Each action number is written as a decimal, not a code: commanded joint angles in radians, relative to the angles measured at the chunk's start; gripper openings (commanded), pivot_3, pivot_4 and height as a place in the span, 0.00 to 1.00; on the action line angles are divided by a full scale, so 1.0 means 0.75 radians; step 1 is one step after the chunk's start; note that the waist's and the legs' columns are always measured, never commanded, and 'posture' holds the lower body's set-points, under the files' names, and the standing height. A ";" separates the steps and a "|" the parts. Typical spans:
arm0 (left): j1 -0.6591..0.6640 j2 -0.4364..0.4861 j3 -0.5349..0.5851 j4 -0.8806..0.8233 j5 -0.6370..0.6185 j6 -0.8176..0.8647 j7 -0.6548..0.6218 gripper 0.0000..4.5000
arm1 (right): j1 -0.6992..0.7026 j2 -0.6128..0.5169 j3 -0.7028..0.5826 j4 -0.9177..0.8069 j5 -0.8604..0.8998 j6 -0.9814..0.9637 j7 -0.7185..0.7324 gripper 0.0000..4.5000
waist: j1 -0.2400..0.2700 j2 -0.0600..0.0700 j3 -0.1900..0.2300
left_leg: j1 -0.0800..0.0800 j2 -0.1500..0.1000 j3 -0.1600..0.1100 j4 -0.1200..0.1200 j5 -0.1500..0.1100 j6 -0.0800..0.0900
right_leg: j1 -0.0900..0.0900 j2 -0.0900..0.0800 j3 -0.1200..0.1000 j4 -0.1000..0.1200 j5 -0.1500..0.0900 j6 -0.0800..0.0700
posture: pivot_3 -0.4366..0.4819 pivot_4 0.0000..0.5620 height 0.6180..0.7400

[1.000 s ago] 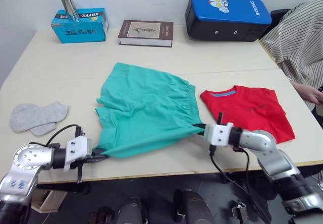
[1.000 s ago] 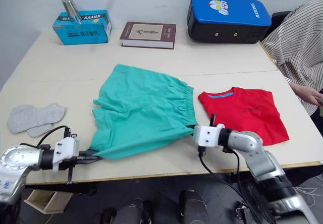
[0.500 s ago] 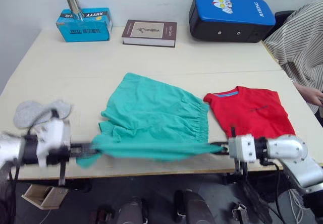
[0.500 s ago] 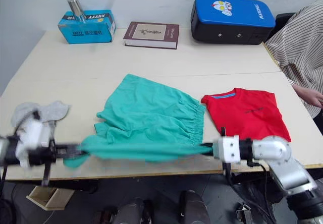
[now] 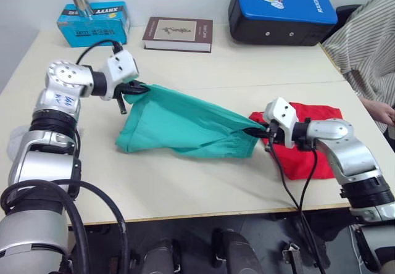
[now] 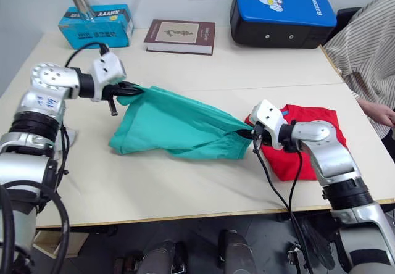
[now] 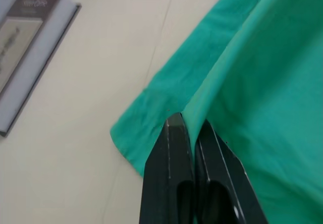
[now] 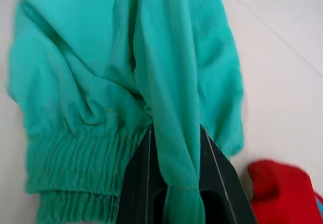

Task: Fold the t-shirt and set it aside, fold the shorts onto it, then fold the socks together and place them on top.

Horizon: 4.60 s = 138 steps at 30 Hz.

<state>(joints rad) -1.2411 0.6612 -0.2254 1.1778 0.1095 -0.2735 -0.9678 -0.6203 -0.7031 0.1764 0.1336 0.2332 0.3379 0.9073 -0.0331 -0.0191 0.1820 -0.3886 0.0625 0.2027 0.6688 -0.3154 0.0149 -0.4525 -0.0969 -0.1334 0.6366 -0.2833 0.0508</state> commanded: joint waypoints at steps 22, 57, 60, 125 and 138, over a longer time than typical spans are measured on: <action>0.277 0.128 0.455 -0.294 -0.400 -0.192 -0.353 0.84 | 0.310 0.047 -0.268 -0.433 0.105 -0.258 0.035 1.00 | -0.001 -0.006 0.004 | -0.001 0.005 0.001 0.019 0.000 0.000 | -0.003 0.000 0.005 0.020 0.000 0.000 | 0.48 0.27 1.00; 1.177 0.251 0.258 -1.038 -0.223 -0.177 -0.138 0.01 | 0.012 0.150 0.171 0.326 -0.548 -1.061 -0.158 0.00 | -0.060 -0.009 0.002 | 0.022 0.014 0.005 0.016 -0.004 -0.007 | 0.010 -0.005 0.023 0.027 -0.006 -0.007 | 0.48 0.27 1.00; 1.458 0.294 0.380 -1.453 -0.304 0.024 -0.039 0.01 | 0.006 0.140 0.184 0.409 -0.444 -1.143 0.013 0.00 | -0.062 -0.008 0.002 | 0.022 0.015 0.005 0.016 -0.005 -0.008 | 0.011 -0.003 0.025 0.026 -0.008 -0.008 | 0.48 0.27 1.00; 1.450 -0.191 0.435 -1.587 -0.473 0.522 0.501 0.00 | 0.481 0.597 -0.237 -0.293 0.044 -0.168 -0.655 0.01 | 0.029 0.000 -0.016 | 0.026 0.021 0.000 0.016 -0.011 -0.016 | 0.010 0.000 0.026 0.025 -0.013 -0.020 | 0.48 0.27 1.00; 1.139 -0.272 0.233 -1.697 -0.472 0.723 0.396 0.00 | 0.421 0.624 -0.205 -0.486 0.097 -0.019 -0.619 0.01 | 0.015 0.008 -0.007 | 0.019 -0.021 -0.082 -0.024 0.025 -0.003 | 0.051 -0.039 -0.041 -0.007 -0.009 -0.009 | 0.48 0.27 1.00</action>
<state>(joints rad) -0.3708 0.4752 -0.0257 -0.0773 -0.2498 0.2615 -0.6846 -0.3024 -0.2323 0.0175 -0.2233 0.3105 0.3313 0.4383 -0.0216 -0.0130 0.1768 -0.3737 0.0469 0.1411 0.6509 -0.2969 0.0135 -0.4136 -0.1259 -0.1640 0.6308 -0.2895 0.0447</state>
